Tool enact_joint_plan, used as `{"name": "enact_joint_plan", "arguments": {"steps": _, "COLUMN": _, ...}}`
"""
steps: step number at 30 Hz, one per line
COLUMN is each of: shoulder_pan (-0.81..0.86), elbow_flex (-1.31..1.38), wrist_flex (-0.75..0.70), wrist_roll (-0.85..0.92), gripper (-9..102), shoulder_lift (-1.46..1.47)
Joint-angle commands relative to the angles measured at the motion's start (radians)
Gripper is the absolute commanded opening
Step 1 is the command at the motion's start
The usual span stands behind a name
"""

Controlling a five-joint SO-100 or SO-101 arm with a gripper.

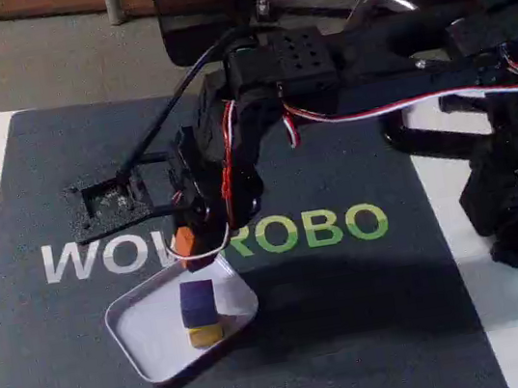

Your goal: Move blocks one by one until all three blocks are in the tray.

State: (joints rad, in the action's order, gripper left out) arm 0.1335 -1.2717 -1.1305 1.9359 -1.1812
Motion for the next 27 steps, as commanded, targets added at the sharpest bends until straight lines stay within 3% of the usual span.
{"name": "enact_joint_plan", "arguments": {"steps": 1, "shoulder_pan": -0.006, "elbow_flex": 0.009, "wrist_flex": 0.008, "wrist_roll": -0.005, "gripper": 14, "shoulder_lift": -0.048}}
{"name": "enact_joint_plan", "arguments": {"steps": 8, "shoulder_pan": 0.002, "elbow_flex": 0.011, "wrist_flex": 0.008, "wrist_roll": -0.002, "gripper": 25, "shoulder_lift": -0.052}}
{"name": "enact_joint_plan", "arguments": {"steps": 17, "shoulder_pan": 0.017, "elbow_flex": 0.005, "wrist_flex": -0.005, "wrist_roll": -0.029, "gripper": 25, "shoulder_lift": -0.101}}
{"name": "enact_joint_plan", "arguments": {"steps": 27, "shoulder_pan": -0.015, "elbow_flex": 0.002, "wrist_flex": -0.144, "wrist_roll": -0.120, "gripper": 25, "shoulder_lift": -0.221}}
